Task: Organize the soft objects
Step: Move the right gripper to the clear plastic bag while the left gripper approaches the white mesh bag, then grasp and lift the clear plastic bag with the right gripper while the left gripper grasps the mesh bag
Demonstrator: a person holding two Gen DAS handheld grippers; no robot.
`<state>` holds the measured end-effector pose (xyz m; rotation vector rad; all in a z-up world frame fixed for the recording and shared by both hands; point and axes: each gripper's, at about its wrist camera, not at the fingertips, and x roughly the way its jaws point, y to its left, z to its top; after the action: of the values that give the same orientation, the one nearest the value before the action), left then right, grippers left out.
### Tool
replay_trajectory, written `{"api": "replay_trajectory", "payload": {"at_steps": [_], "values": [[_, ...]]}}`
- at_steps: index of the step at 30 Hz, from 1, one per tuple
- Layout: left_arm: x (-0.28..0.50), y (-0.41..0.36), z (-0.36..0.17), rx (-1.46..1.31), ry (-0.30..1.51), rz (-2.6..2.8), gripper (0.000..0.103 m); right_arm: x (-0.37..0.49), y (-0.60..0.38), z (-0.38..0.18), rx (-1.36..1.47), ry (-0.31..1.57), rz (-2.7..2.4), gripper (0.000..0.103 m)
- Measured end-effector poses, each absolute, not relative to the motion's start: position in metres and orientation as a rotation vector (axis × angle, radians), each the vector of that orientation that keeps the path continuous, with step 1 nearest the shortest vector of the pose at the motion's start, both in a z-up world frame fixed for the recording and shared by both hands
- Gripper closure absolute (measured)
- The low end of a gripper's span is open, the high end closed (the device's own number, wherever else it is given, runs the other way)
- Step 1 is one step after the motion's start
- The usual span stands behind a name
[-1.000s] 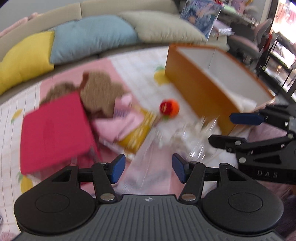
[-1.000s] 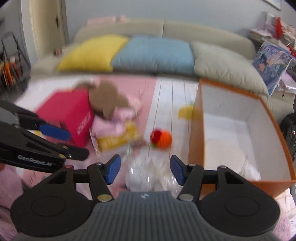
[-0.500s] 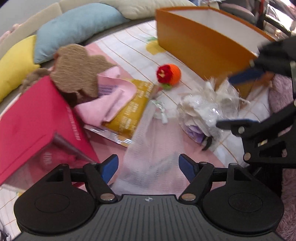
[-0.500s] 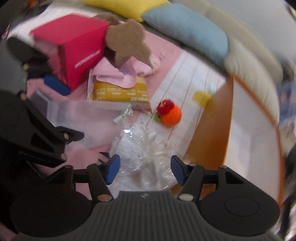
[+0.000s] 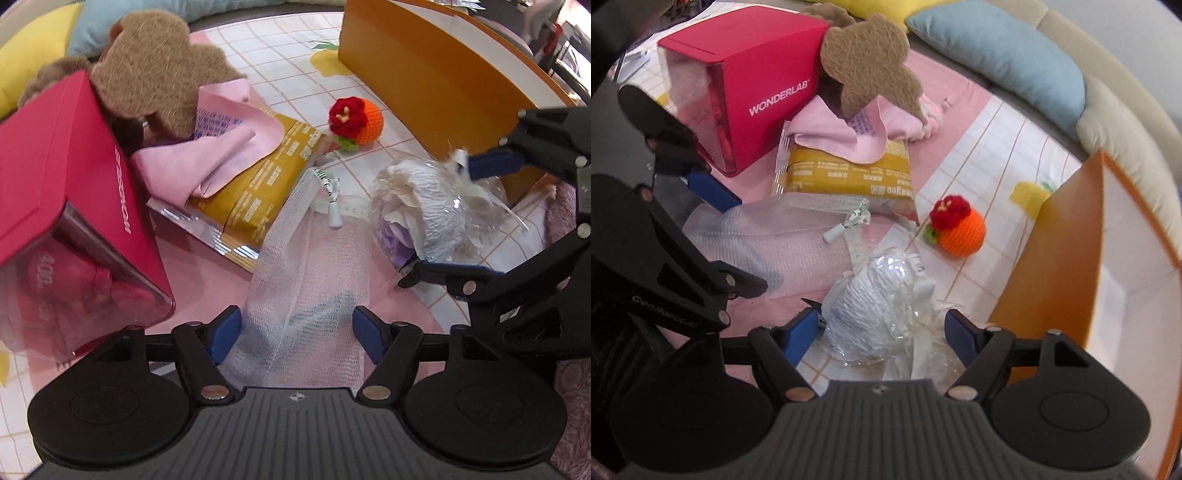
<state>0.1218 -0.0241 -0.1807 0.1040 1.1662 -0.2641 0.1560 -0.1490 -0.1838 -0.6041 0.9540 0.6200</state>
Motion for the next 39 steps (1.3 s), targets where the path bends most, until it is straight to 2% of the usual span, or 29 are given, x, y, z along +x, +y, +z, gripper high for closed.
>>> {"api": "replay_trajectory", "payload": {"at_steps": [4,8,10,11,13,15,24,34,39], "values": [[0.119,-0.024,-0.181,0.117,1.149,-0.272,0.035,0.156,-0.145,-0.190,-0.607,0.974,0.622,0.030],[0.118,-0.023,-0.180,0.126,1.129,-0.280,0.049,0.157,-0.143,-0.191,-0.616,0.972,0.611,0.039],[0.117,-0.023,-0.178,0.130,1.121,-0.288,0.065,0.156,-0.144,-0.190,-0.623,0.968,0.606,0.042],[0.116,-0.024,-0.178,0.133,1.117,-0.292,0.070,0.155,-0.143,-0.190,-0.630,0.964,0.605,0.044],[0.114,-0.024,-0.177,0.141,1.109,-0.300,0.089,0.153,-0.142,-0.190,-0.649,0.952,0.600,0.047],[0.113,-0.023,-0.178,0.139,1.102,-0.303,0.099,0.150,-0.142,-0.189,-0.656,0.942,0.601,0.049],[0.107,-0.009,-0.152,0.014,1.044,-0.292,0.102,0.150,-0.152,-0.157,-0.515,0.911,0.581,0.054],[0.093,-0.001,-0.083,-0.051,0.905,-0.312,0.102,0.147,-0.170,-0.091,-0.366,0.808,0.566,0.055],[0.110,-0.013,-0.052,-0.064,0.843,-0.336,0.102,0.149,-0.185,-0.058,-0.309,0.756,0.532,0.055]]}}
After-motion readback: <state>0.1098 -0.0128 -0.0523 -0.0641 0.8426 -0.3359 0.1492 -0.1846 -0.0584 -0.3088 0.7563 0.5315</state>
